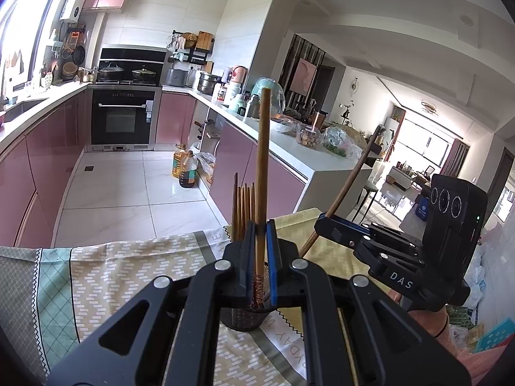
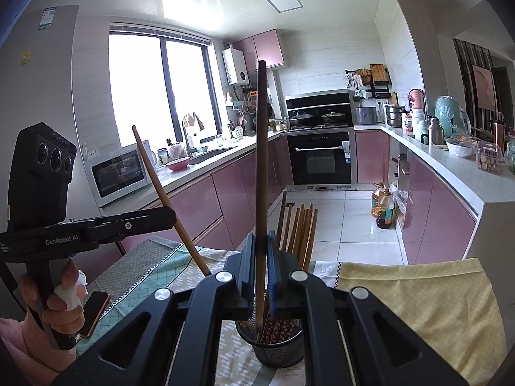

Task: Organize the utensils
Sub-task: 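Lower the upright chopstick into the mesh cup with the right gripper, then push the chopstick down among the others in the cup with the right gripper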

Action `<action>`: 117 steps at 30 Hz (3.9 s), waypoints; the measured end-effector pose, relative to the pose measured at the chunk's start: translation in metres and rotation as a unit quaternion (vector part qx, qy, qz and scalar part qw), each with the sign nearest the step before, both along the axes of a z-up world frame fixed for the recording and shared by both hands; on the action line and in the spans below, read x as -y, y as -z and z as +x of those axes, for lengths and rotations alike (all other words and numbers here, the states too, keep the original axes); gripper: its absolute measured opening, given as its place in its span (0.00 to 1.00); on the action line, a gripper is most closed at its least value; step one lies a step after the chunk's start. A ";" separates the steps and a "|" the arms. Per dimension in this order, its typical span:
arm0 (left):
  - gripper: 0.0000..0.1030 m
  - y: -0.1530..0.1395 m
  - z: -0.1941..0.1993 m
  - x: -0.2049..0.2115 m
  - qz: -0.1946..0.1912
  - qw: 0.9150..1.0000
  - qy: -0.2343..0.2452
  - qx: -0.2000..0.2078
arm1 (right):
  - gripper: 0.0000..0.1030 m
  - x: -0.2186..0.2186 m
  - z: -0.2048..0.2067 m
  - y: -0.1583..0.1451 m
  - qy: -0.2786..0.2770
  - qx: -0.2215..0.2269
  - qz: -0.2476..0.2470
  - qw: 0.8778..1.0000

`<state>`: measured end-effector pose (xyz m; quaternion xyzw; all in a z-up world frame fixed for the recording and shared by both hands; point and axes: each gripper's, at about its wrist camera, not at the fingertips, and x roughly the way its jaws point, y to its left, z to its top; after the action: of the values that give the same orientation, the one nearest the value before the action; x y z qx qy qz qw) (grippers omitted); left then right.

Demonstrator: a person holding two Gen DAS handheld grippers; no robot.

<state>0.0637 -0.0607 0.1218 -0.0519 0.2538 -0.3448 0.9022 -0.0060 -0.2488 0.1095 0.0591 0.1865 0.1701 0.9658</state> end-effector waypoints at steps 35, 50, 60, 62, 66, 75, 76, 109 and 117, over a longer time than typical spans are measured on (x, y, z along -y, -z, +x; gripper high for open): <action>0.07 0.024 0.019 0.029 0.054 0.998 -0.001 -0.032 | 0.06 -0.006 0.015 0.023 0.004 -0.038 -0.003 0.999; 0.07 0.033 0.023 0.031 0.062 0.997 0.002 -0.042 | 0.06 -0.005 0.018 0.033 0.007 -0.047 -0.005 0.999; 0.07 0.040 0.025 0.034 0.073 0.996 0.007 -0.047 | 0.06 -0.006 0.022 0.039 0.005 -0.053 -0.004 0.999; 0.07 0.041 0.025 0.036 0.076 0.996 0.008 -0.048 | 0.06 -0.007 0.023 0.041 0.004 -0.056 -0.005 0.998; 0.07 0.043 0.027 0.038 0.081 0.995 0.010 -0.050 | 0.06 -0.009 0.025 0.044 0.002 -0.061 -0.006 0.998; 0.07 0.050 0.033 0.046 0.091 0.994 0.011 -0.059 | 0.06 -0.011 0.034 0.051 -0.002 -0.076 -0.009 0.997; 0.07 0.050 0.034 0.046 0.092 0.994 0.010 -0.058 | 0.06 -0.011 0.035 0.052 -0.002 -0.078 -0.009 0.997; 0.07 0.064 0.062 0.065 0.100 0.993 0.003 -0.066 | 0.06 -0.015 0.057 0.058 -0.006 -0.099 0.010 0.995; 0.07 0.074 0.069 0.068 0.105 0.992 0.000 -0.076 | 0.06 -0.015 0.058 0.060 -0.003 -0.102 0.012 0.995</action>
<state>0.1323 -0.1288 0.0478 0.0174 0.3566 -0.3108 0.8809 0.0517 -0.2338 0.0493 0.0874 0.2822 0.1686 0.9404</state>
